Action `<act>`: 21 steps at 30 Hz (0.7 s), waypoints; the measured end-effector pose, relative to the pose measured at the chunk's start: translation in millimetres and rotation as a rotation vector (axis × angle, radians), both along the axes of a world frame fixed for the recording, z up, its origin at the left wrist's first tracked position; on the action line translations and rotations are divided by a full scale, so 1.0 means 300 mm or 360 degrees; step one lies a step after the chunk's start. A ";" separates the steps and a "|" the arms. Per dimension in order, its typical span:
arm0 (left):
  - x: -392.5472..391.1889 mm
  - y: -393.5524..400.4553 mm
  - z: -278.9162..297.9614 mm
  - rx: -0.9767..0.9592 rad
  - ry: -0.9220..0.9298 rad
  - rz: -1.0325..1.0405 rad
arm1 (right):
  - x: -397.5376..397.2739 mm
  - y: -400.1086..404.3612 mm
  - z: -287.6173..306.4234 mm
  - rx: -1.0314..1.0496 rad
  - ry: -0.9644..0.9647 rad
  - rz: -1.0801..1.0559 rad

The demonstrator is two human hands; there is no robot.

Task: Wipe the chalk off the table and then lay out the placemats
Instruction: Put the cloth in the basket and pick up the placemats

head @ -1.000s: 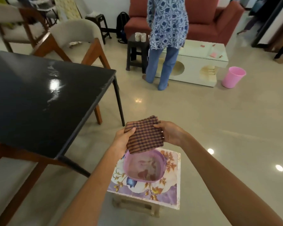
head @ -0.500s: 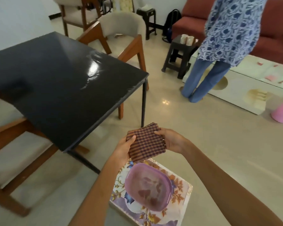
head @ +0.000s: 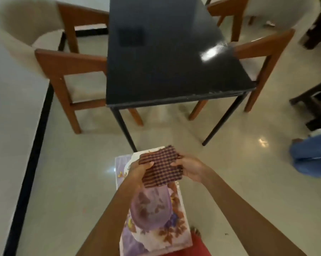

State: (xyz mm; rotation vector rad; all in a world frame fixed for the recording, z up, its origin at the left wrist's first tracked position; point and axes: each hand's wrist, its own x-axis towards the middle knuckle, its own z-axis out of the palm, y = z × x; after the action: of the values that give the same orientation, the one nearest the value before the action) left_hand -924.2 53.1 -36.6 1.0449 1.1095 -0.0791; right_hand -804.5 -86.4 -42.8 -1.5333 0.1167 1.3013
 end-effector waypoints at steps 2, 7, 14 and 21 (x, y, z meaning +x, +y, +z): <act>-0.064 -0.021 -0.031 0.0048 0.0059 0.0091 | -0.046 0.007 -0.034 -0.0072 -0.0049 0.0115; -0.184 -0.026 -0.136 0.0301 0.0310 -0.0023 | -0.183 0.057 -0.215 -0.0343 -0.0344 0.0413; -0.243 -0.046 -0.407 0.0517 0.0498 -0.0255 | -0.290 0.121 -0.367 -0.0846 -0.0873 0.0957; -0.240 -0.114 -0.492 0.0812 0.0370 -0.0314 | -0.283 0.143 -0.433 -0.1013 -0.1121 0.1305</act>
State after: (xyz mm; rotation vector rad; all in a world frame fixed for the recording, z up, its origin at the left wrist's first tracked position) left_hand -996.2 19.0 -184.2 1.6341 1.2666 -0.0780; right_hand -889.5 -43.6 -172.7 -2.6804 -0.6731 1.2823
